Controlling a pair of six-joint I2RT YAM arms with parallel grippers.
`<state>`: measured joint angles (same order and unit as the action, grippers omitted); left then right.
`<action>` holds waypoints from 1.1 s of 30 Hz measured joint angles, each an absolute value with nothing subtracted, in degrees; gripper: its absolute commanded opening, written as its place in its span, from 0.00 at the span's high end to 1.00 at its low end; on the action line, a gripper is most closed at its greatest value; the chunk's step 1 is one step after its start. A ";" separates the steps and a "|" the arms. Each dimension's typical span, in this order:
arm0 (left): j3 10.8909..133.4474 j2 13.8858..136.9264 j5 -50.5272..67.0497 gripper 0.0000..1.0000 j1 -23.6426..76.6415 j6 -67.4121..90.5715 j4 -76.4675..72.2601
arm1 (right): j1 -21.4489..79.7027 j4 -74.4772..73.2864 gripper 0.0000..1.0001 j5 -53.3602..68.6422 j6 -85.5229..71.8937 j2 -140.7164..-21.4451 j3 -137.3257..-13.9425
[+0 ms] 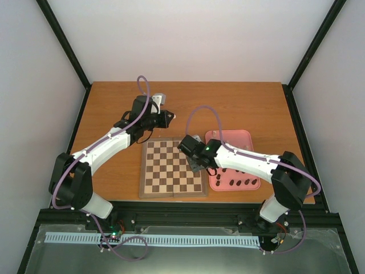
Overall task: Set up the chess pieces on the board
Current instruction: Place the chess piece on the chessboard.
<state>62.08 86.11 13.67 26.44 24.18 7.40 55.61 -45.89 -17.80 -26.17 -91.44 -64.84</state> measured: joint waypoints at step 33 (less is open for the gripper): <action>62.08 86.87 13.69 0.99 26.44 24.18 7.40 | 60.64 -37.52 0.96 -24.60 -32.29 -93.65 -60.27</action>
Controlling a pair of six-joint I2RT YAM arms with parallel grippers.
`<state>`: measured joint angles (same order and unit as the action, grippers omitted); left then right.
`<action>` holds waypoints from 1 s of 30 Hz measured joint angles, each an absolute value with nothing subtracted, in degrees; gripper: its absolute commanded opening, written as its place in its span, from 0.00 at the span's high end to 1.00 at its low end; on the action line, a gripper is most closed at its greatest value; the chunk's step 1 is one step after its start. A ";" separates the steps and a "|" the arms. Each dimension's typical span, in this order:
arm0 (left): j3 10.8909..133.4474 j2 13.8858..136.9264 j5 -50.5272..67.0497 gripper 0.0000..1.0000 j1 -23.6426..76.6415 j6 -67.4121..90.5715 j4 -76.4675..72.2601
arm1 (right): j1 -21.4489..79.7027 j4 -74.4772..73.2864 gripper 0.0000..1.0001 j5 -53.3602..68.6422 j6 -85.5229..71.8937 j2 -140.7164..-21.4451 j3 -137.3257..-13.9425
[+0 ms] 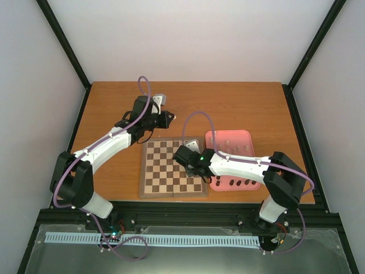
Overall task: Set up the chess pieces on the board
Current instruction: Place the chess piece on the chessboard.
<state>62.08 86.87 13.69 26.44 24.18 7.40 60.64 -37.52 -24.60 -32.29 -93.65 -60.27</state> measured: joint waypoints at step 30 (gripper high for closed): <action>62.08 87.26 13.82 0.99 26.44 24.18 7.38 | 61.56 -38.85 0.75 -26.11 -32.80 -94.56 -61.06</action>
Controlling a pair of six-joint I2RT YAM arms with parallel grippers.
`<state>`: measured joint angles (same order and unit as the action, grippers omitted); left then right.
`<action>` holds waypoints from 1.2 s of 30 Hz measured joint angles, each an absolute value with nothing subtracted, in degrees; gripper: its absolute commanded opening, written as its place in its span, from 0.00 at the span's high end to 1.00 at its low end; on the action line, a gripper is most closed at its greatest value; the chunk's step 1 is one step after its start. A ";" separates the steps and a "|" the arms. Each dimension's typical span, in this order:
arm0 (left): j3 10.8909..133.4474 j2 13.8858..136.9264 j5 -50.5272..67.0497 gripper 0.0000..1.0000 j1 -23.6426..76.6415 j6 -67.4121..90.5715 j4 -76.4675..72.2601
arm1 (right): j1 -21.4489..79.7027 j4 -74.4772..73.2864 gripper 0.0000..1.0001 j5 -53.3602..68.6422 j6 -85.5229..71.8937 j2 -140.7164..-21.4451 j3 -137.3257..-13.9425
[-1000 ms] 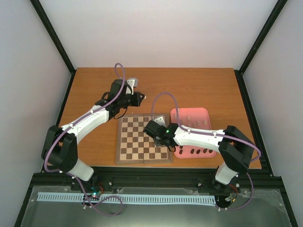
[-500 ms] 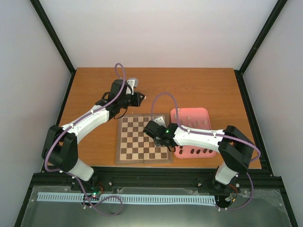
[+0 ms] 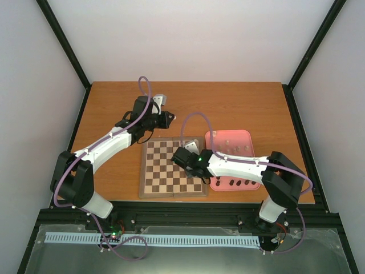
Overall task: Set up the chess pieces on the board
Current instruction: Place the chess piece on the chessboard, then pick up the chess piece from the storage box.
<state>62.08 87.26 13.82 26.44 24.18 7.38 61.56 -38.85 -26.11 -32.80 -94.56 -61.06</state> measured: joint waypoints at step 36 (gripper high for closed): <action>62.08 87.74 14.81 0.99 26.44 24.18 7.35 | 47.00 -41.58 0.40 -28.91 -26.83 -80.18 -62.00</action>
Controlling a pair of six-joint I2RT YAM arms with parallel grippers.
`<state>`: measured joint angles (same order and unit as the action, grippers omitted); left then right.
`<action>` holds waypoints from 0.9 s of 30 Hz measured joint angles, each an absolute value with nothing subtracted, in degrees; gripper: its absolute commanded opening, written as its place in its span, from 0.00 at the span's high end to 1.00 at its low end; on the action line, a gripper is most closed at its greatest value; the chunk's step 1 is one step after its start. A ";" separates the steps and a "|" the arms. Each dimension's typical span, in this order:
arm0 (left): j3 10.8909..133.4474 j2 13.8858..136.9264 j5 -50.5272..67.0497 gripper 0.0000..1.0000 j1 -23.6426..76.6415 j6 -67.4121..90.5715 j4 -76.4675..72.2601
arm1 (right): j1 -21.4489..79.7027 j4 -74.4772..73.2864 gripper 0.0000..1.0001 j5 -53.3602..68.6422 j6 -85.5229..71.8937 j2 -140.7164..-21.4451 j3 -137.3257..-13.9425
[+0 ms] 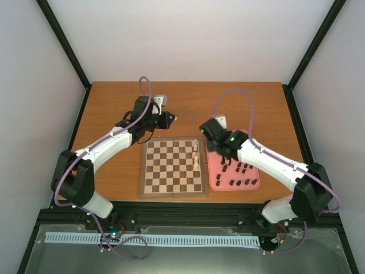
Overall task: Set up the chess pieces on the board
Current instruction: Pick up the chess piece from the storage box.
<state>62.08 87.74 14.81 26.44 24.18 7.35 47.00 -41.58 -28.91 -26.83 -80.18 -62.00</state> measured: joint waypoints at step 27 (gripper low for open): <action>62.08 88.49 14.52 0.99 26.44 24.18 7.38 | 29.54 -27.05 0.65 -12.73 -17.15 -104.20 -70.98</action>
<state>62.08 88.49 14.52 26.44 24.18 7.38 29.54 -27.05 -12.73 -17.15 -104.20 -70.98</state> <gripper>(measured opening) 0.131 0.365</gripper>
